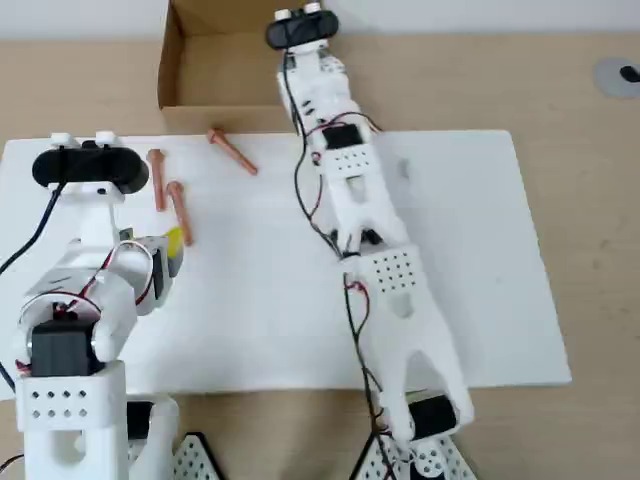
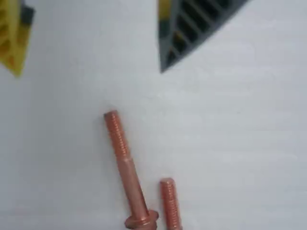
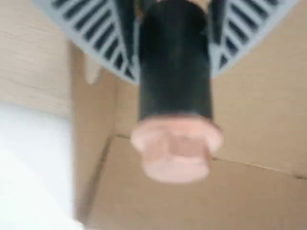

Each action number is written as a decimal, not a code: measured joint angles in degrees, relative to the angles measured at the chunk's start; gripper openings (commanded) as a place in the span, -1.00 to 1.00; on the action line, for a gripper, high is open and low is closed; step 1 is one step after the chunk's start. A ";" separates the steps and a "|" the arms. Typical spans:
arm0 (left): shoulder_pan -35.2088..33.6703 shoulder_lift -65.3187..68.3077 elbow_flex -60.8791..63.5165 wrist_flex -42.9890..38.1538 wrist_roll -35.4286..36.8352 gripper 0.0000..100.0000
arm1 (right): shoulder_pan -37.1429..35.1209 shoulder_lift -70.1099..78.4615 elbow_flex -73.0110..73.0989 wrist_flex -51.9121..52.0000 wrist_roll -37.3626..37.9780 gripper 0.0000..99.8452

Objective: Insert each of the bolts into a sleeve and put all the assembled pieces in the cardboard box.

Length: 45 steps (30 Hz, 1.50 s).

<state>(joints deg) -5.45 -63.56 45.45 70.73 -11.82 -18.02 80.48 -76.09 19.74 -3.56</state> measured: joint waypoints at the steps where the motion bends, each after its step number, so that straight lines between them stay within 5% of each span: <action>1: 0.00 0.00 0.00 0.00 0.00 -0.60 | 0.09 0.62 -0.44 0.00 0.00 -0.98; 20: -3.69 0.00 3.87 0.00 0.09 -0.60 | 0.09 0.79 -8.44 9.67 0.00 -0.97; 27: -3.69 0.00 3.87 0.00 0.09 -0.60 | 0.09 0.79 -11.43 17.41 0.00 -0.66; 38: -3.69 0.00 3.87 0.00 0.09 -0.60 | 0.00 0.53 -15.65 20.75 0.00 -0.66; 45: -4.75 0.09 3.87 0.00 4.40 -0.59 | 0.00 -1.41 -15.65 34.20 0.00 -0.66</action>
<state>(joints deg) -10.20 -63.47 49.32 70.73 -7.43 -18.02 79.08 -91.74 53.93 -3.56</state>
